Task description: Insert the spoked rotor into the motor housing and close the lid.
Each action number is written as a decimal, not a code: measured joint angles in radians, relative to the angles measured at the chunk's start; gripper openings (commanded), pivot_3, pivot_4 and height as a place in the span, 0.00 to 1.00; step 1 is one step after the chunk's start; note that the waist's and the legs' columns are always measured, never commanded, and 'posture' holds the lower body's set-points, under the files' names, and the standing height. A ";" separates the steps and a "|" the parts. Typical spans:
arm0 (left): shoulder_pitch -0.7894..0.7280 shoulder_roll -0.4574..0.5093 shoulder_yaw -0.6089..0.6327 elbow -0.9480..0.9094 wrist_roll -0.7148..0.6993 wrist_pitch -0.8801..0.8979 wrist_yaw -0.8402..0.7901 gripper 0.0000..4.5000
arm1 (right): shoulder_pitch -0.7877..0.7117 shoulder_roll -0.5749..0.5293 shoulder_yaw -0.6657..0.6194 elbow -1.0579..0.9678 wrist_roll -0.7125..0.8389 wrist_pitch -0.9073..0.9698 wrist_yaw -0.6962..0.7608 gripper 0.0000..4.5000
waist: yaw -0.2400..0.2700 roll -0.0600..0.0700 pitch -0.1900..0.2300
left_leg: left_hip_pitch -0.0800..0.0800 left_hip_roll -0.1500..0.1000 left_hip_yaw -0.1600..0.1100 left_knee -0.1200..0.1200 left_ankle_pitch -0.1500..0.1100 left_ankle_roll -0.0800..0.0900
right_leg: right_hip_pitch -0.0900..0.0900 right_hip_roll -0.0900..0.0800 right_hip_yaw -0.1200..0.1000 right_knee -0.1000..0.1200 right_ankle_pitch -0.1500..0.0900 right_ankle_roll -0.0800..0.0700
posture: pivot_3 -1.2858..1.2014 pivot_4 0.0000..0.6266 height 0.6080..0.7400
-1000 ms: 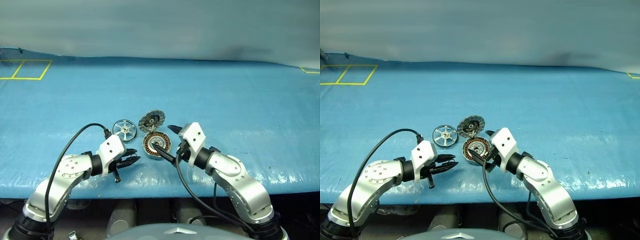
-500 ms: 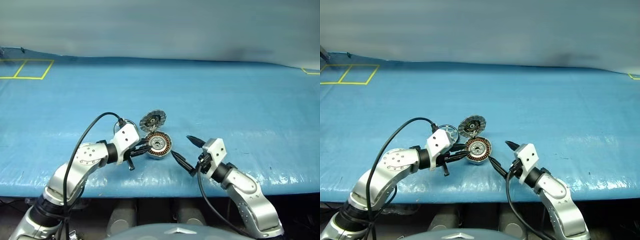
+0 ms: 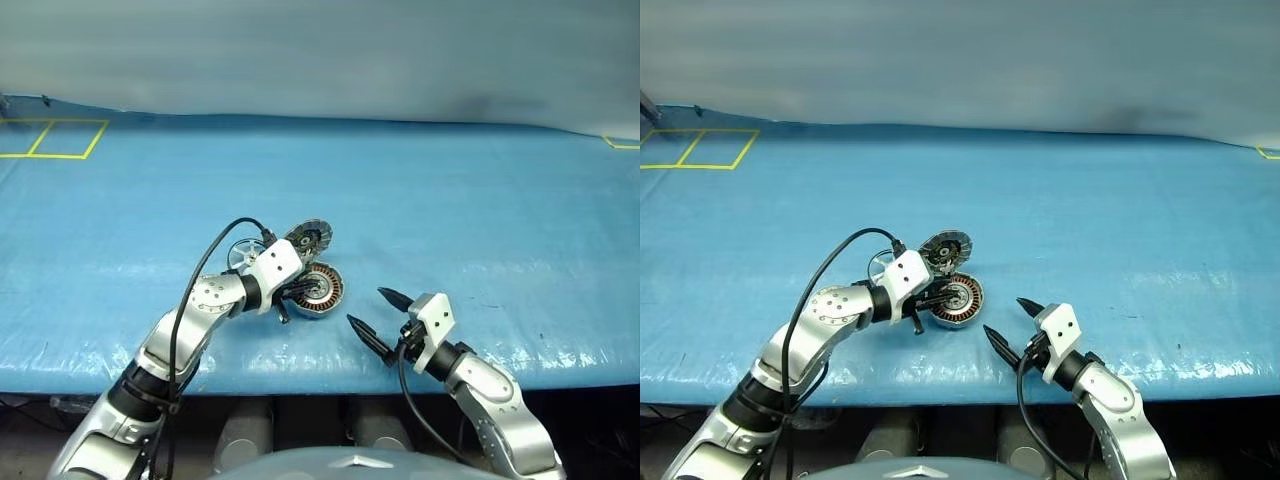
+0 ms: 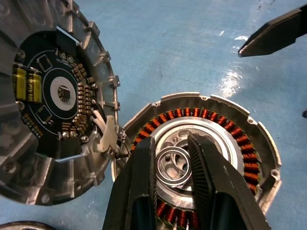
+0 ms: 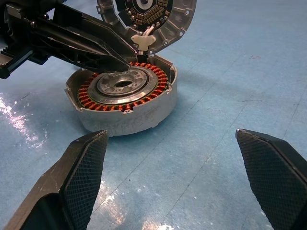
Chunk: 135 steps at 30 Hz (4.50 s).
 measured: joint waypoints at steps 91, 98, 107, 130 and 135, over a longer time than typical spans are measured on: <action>0.019 -0.010 0.010 0.009 0.008 -0.014 -0.057 0.01 | -0.010 0.008 0.028 0.020 -0.066 0.029 -0.062 1.00 | 0.000 0.002 -0.001 | 0.000 0.000 0.000 0.003 0.000 0.000 | 0.002 0.000 0.000 0.001 0.001 0.001 | 0.52 0.24 1.00; 0.019 -0.010 0.007 0.022 0.015 -0.013 -0.054 0.01 | -0.009 0.008 0.028 0.020 -0.066 0.029 -0.063 1.00 | 0.001 0.002 -0.001 | 0.000 0.000 0.000 0.003 0.000 0.000 | 0.002 0.000 0.000 0.001 0.001 0.001 | 0.52 0.24 1.00; 0.018 -0.024 0.004 0.035 0.016 -0.012 -0.061 0.01 | -0.010 0.007 0.029 0.020 -0.065 0.027 -0.054 1.00 | 0.001 0.002 -0.001 | 0.000 0.000 0.000 0.003 0.000 0.000 | 0.002 0.000 0.000 0.001 0.001 0.001 | 0.52 0.24 1.00; -0.016 -0.026 -0.031 0.048 0.015 0.005 -0.106 0.01 | -0.009 0.007 0.030 0.020 -0.068 0.018 -0.037 1.00 | 0.001 0.002 -0.001 | 0.000 0.000 0.000 0.003 0.000 0.000 | 0.002 0.000 0.000 0.001 0.001 0.001 | 0.52 0.24 1.00; -0.013 -0.025 -0.029 0.045 0.014 0.007 -0.103 0.01 | -0.009 0.007 0.035 0.020 -0.070 0.018 -0.041 1.00 | 0.001 0.002 -0.001 | 0.001 0.000 0.000 0.003 0.000 0.000 | 0.002 0.000 0.000 0.001 0.001 0.001 | 0.52 0.24 1.00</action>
